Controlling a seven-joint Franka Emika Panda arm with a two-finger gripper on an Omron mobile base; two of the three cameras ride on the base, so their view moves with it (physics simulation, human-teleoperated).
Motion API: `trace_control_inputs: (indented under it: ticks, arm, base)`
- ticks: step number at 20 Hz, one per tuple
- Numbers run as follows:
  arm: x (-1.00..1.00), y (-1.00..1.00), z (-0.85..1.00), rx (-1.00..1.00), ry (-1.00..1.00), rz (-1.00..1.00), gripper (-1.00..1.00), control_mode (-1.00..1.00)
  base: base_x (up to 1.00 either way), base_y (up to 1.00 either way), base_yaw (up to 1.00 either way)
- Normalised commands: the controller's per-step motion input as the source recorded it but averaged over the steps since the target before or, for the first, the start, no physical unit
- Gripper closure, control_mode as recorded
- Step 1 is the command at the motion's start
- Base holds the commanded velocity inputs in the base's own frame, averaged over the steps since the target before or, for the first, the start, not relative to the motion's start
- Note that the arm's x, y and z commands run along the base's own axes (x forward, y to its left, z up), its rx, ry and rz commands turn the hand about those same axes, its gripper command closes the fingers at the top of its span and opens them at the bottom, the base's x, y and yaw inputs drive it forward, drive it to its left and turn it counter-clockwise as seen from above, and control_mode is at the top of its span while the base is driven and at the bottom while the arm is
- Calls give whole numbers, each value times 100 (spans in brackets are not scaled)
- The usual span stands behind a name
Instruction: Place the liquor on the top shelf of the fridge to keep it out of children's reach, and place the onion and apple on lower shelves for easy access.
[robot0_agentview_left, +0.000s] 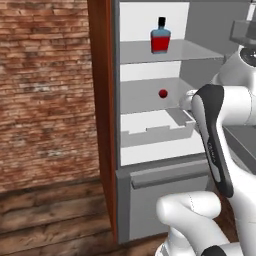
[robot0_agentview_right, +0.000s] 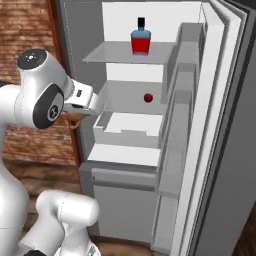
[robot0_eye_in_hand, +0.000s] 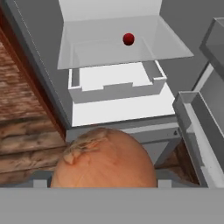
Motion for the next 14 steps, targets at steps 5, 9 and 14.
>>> trace_control_inputs:
  ticks: [5, 9, 14]
  arm:
    - [0, 0, 0, 0, 0, 0, 100, 100]
    - [0, 0, 0, 0, 0, 0, 100, 100]
    - [0, 0, 0, 0, 0, 0, 100, 100]
  base:
    - [57, 0, -5]
    - [45, -7, 0]
    - [28, -28, 0]
